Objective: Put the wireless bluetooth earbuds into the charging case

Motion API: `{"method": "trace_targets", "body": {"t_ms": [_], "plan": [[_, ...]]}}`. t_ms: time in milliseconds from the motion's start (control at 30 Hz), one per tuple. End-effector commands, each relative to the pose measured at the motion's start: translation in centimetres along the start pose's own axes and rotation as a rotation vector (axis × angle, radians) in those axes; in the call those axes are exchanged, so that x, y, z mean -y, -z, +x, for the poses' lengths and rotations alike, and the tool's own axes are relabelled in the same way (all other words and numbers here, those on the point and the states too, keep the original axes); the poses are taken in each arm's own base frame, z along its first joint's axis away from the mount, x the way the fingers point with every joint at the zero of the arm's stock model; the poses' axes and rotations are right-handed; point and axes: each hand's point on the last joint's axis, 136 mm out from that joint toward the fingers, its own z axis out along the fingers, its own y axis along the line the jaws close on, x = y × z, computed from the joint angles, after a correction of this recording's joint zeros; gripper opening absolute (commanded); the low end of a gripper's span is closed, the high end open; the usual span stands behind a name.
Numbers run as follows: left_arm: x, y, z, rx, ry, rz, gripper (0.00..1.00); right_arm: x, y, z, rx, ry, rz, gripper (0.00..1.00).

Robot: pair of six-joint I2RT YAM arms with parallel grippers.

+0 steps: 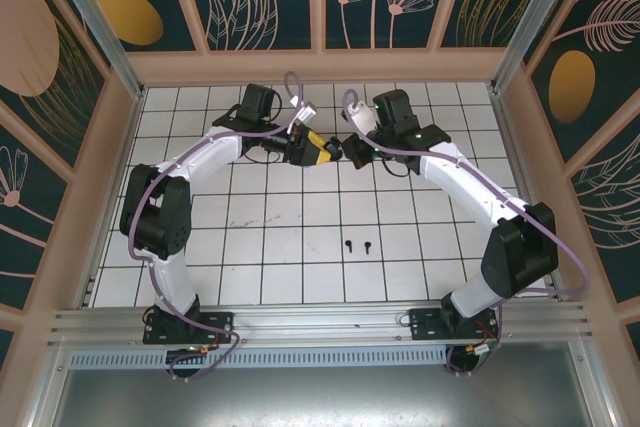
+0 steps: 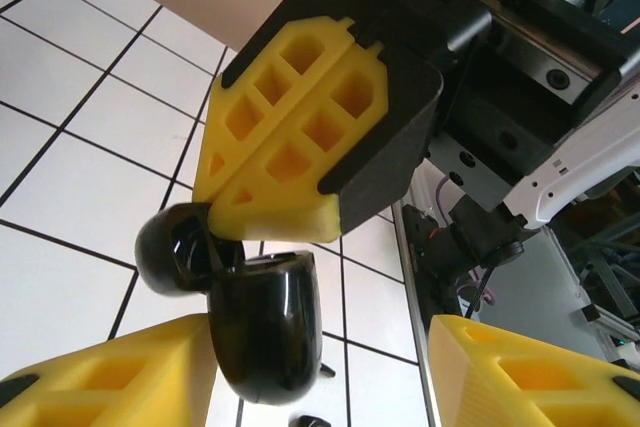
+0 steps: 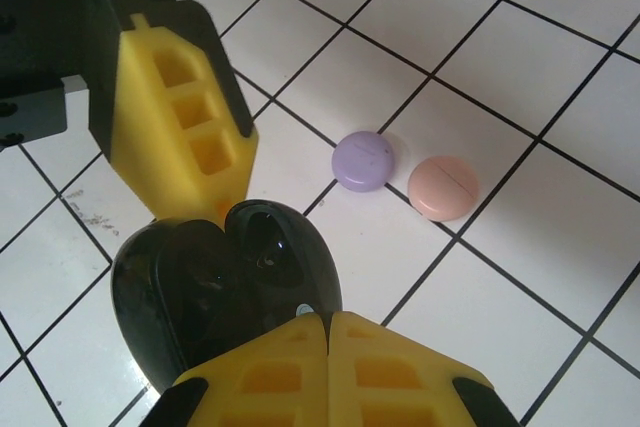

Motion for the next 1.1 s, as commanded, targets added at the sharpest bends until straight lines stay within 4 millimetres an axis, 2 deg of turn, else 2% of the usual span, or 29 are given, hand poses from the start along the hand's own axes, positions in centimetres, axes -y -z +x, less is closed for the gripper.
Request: {"method": "trace_targets", "body": {"t_ms": [0,333,367,567,700,900,1067], "plan": [[0.2,-0.4,0.0,-0.009,-0.007,0.039,0.57,-1.2,0.2,-0.8,0.003,0.045,-0.029,0.0],[0.2,-0.6,0.0,-0.012,-0.006,0.05,0.53,-1.3,0.1,-1.0,-0.003,0.055,-0.021,0.0],[0.2,-0.6,0.0,-0.012,-0.006,0.05,0.53,-2.1,-0.1,-1.0,-0.007,0.067,-0.036,0.0],[0.1,-0.6,-0.2,-0.011,-0.012,0.048,0.51,-2.5,-0.2,-0.9,-0.016,0.074,-0.039,0.0],[0.2,-0.6,-0.3,-0.01,-0.012,0.052,0.43,-2.5,-0.3,-0.9,-0.017,0.075,-0.035,0.0],[0.2,-0.7,-0.2,-0.01,-0.011,0.058,0.26,-2.3,-0.2,-1.1,-0.014,0.077,-0.024,0.0],[0.2,-0.7,0.0,-0.011,-0.011,0.06,0.15,-1.8,0.2,-2.1,0.018,0.066,0.011,0.0]]}}
